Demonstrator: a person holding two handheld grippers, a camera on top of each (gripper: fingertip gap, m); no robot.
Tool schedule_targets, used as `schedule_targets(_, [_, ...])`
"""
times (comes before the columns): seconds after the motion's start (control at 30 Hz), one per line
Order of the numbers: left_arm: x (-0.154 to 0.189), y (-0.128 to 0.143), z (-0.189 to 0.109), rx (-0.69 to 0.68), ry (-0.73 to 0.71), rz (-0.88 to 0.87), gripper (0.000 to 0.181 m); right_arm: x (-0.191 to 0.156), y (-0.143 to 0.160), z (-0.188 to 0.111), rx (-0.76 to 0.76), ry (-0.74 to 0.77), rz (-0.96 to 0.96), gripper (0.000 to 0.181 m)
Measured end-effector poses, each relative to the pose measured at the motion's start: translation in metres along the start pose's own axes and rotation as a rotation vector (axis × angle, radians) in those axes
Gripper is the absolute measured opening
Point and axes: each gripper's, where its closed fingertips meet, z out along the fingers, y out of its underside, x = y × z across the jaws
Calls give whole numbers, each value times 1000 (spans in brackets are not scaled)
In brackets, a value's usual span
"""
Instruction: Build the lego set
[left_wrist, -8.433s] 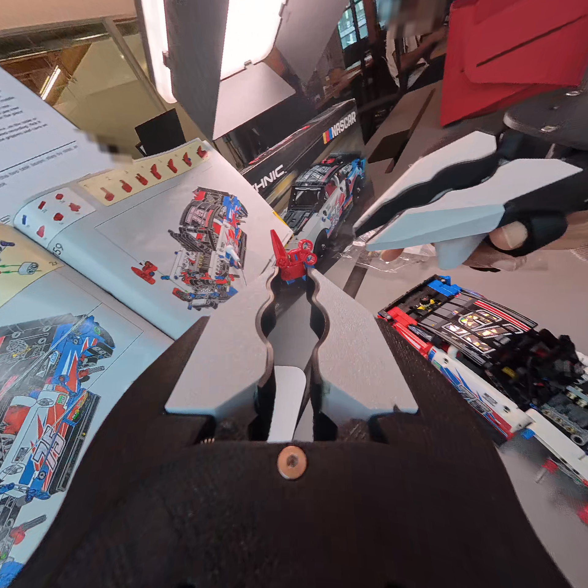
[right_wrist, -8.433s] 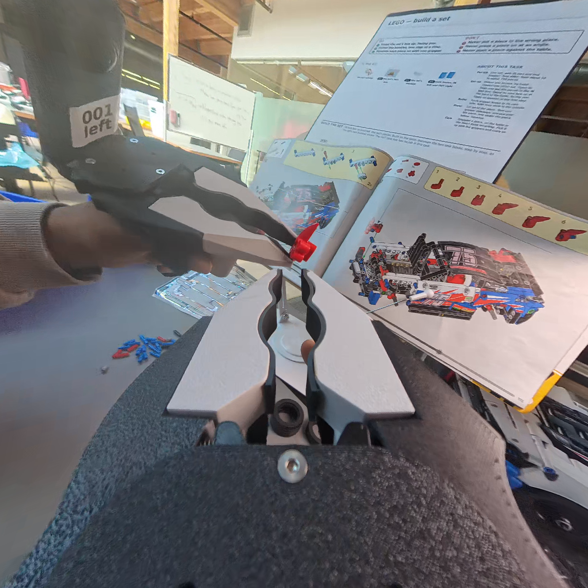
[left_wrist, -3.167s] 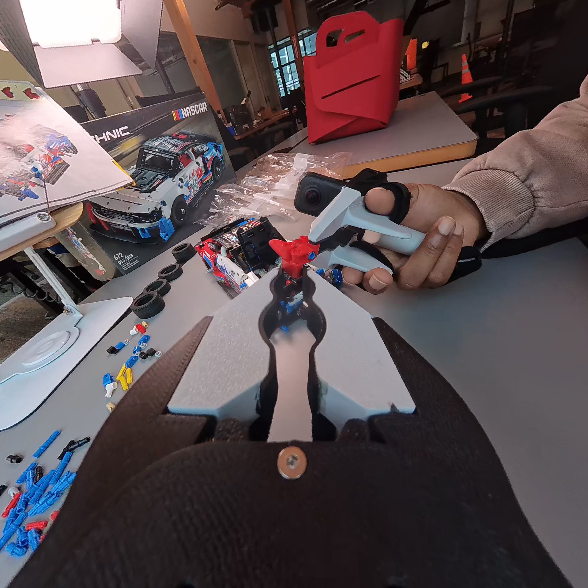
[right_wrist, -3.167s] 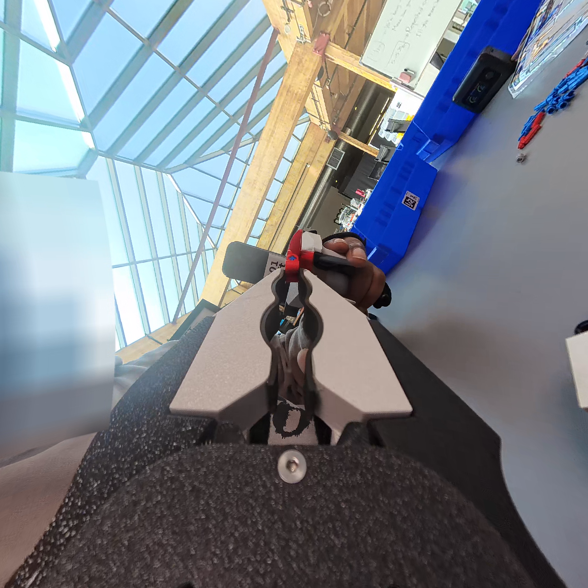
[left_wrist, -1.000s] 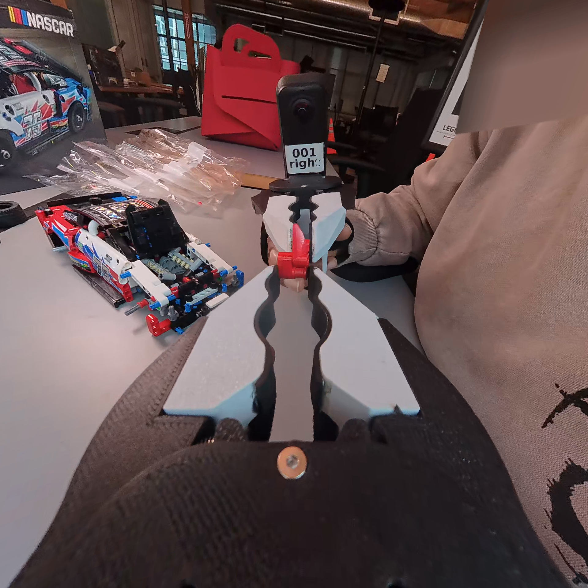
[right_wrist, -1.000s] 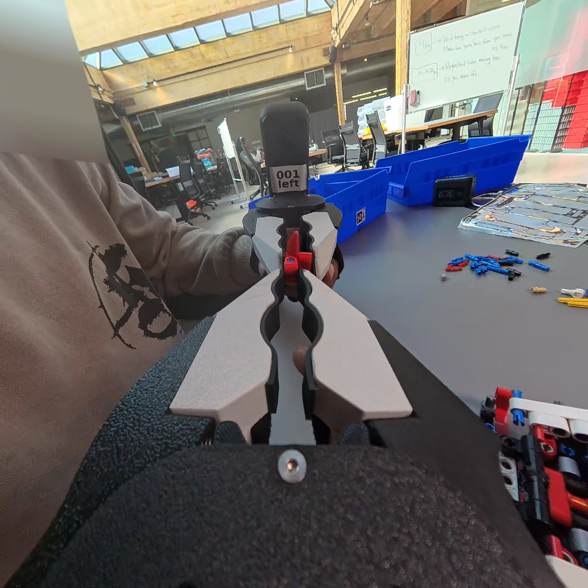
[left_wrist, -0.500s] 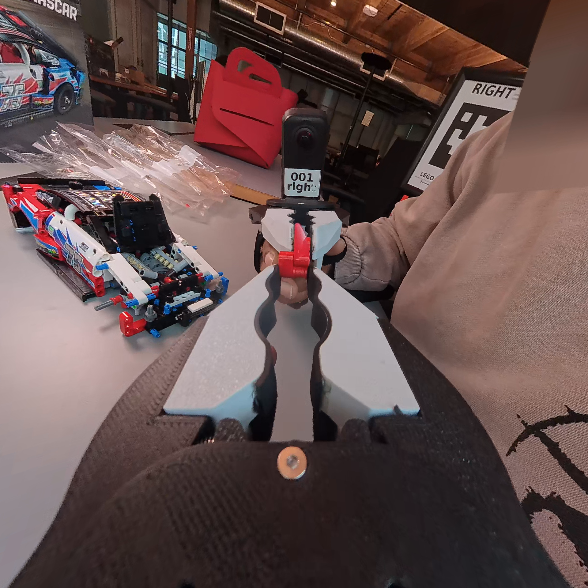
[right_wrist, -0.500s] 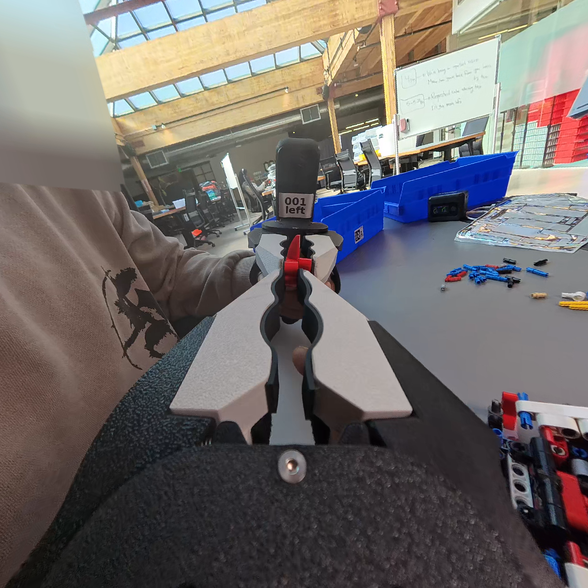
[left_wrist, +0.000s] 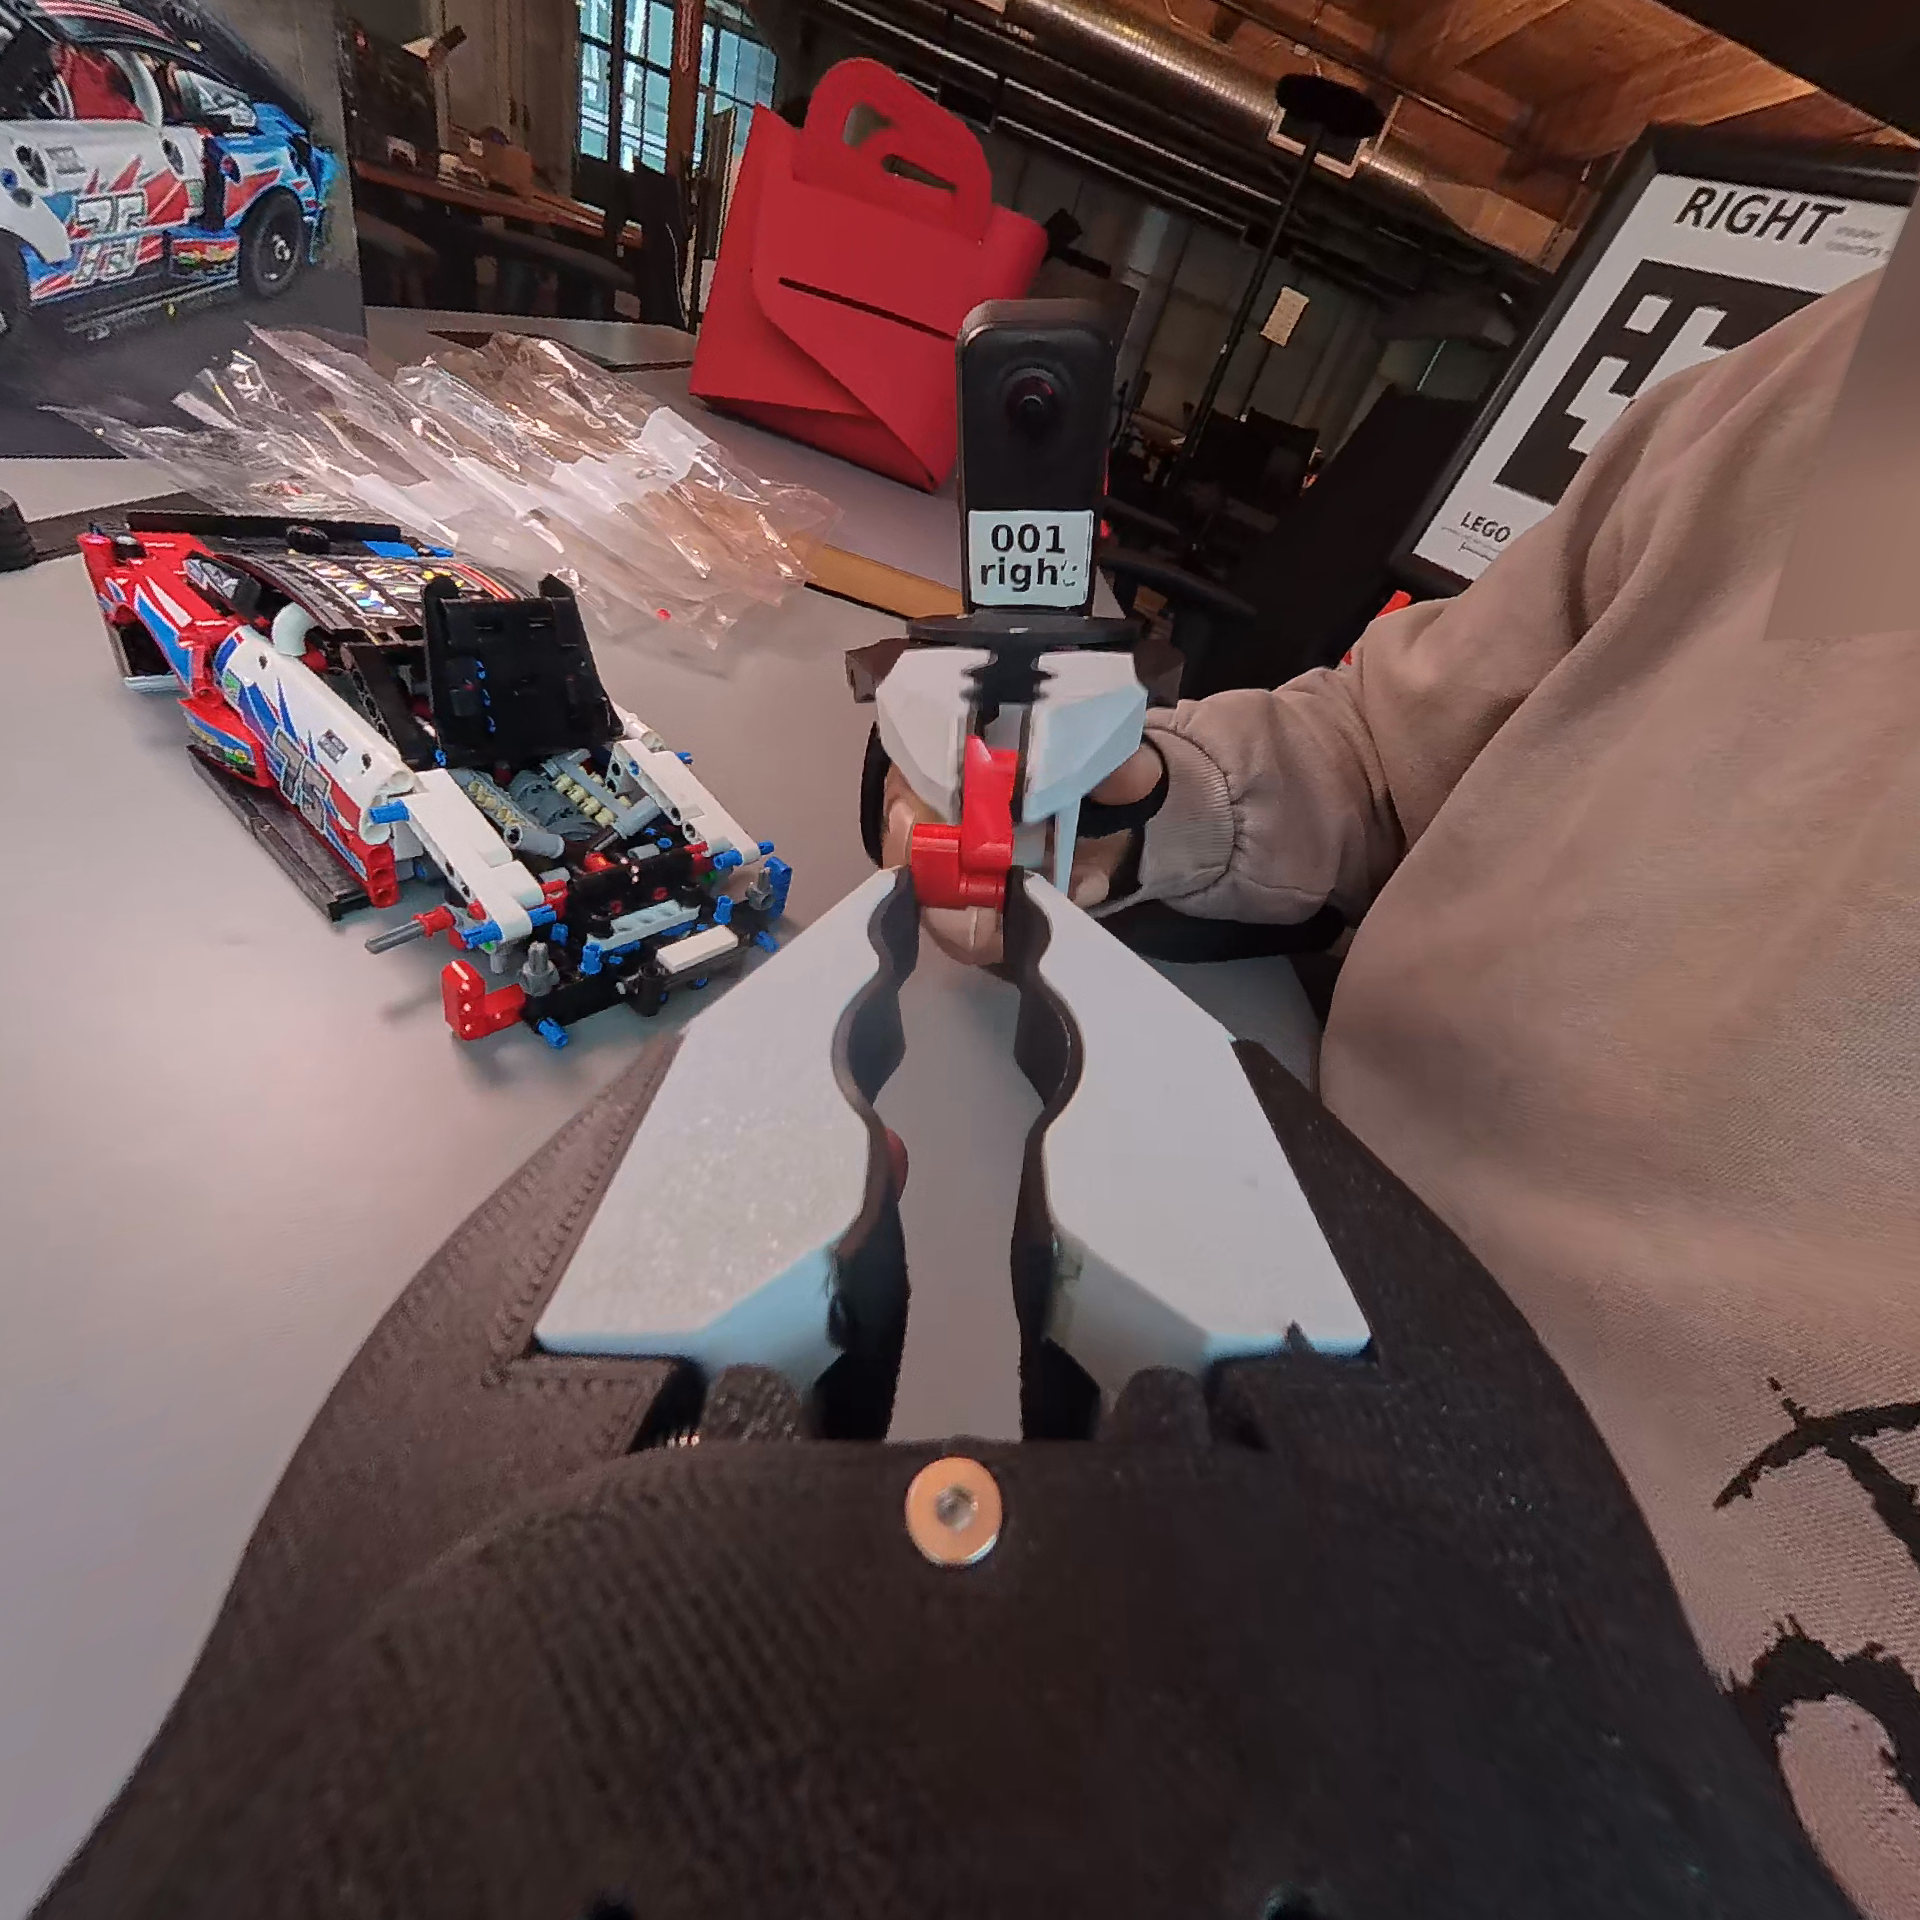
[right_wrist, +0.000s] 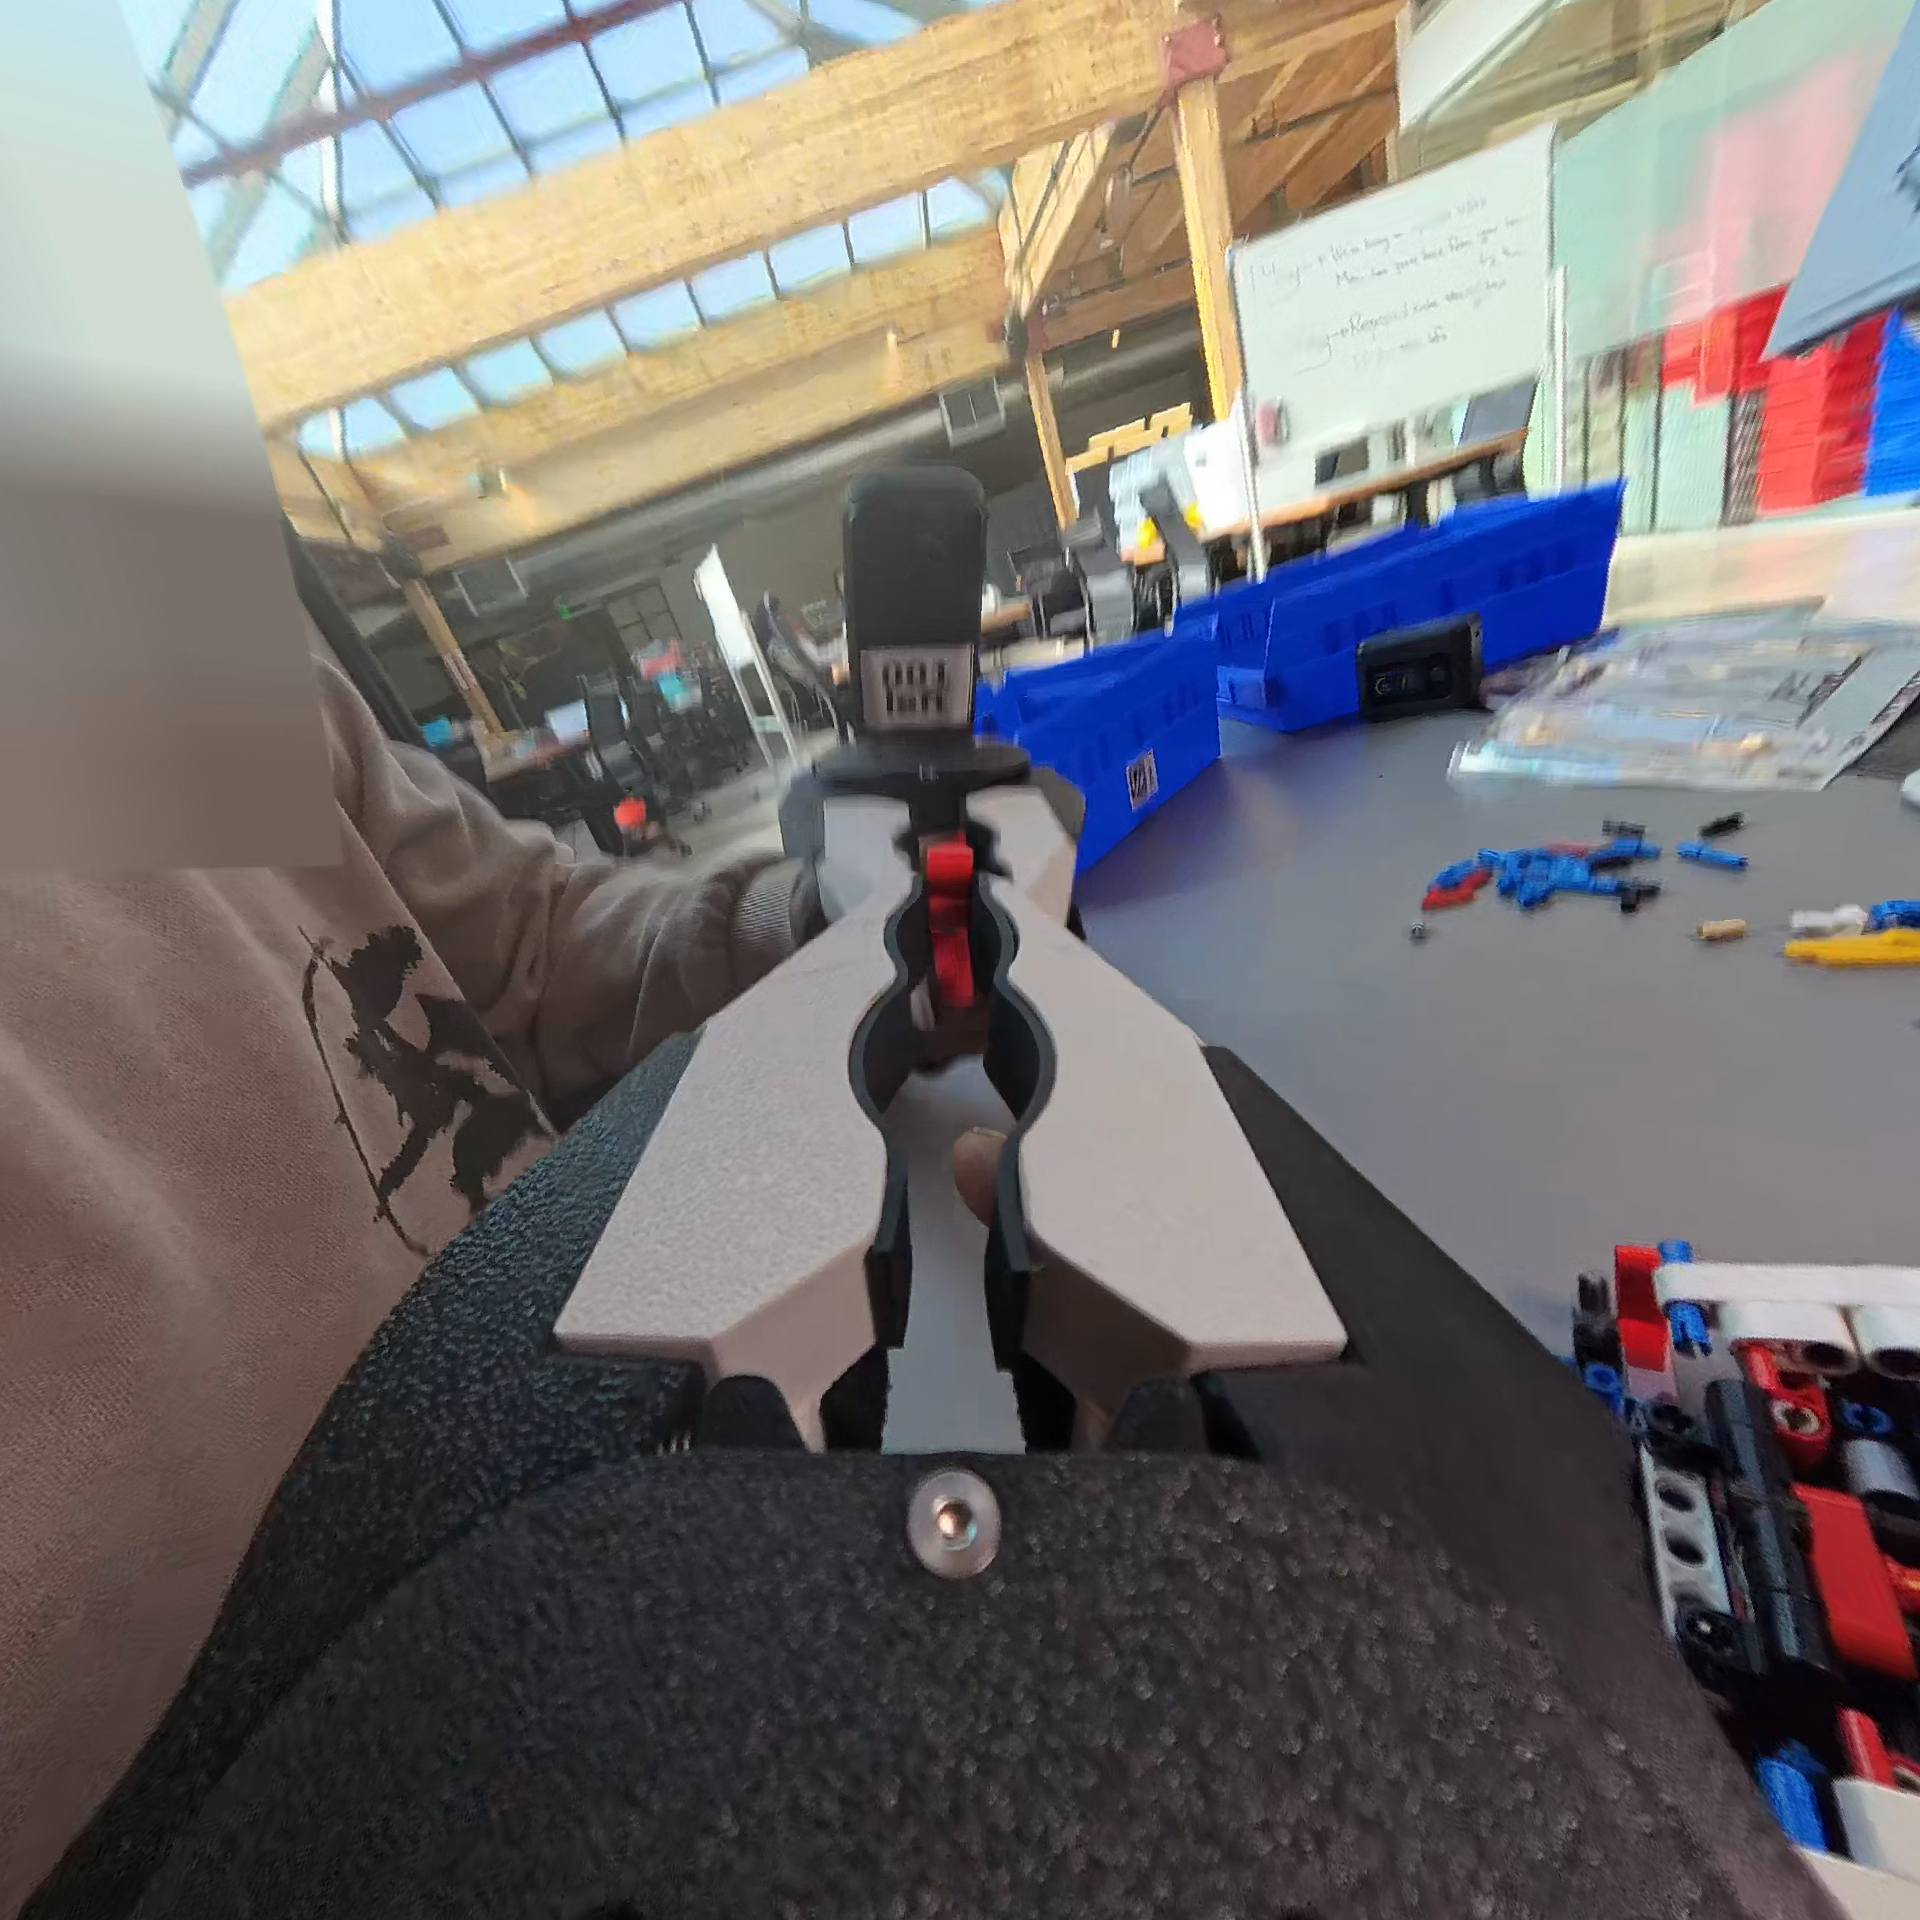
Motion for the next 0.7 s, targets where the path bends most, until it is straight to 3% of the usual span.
schedule_targets(0.07, [-11, 40, 8, -183, -74, 100, 15, 6, -41, -15, 183, 7, 85, 3])
schedule_targets(0.13, [1, 22, 12, -65, 4, -32, 15, 14, -49, -25, 144, 112, -99, 4])
schedule_targets(0.2, [-13, 7, 5, -38, -87, 39, 15, 16, -60, -35, 184, 111, -52, 4])
schedule_targets(0.27, [-33, 9, -1, -65, -210, 85, 15, 22, -61, -39, 185, 126, -29, 4])
schedule_targets(0.4, [-51, 11, -11, -84, -369, 143, 15, 30, -37, -31, 84, 119, 40, 4])
schedule_targets(0.53, [-46, 5, -10, -30, -333, 95, 15, 39, -8, -19, -29, 176, 72, 4])
schedule_targets(0.7, [-49, 5, -9, 1, -358, 59, 15, 45, 6, -11, -110, 273, -16, 5])
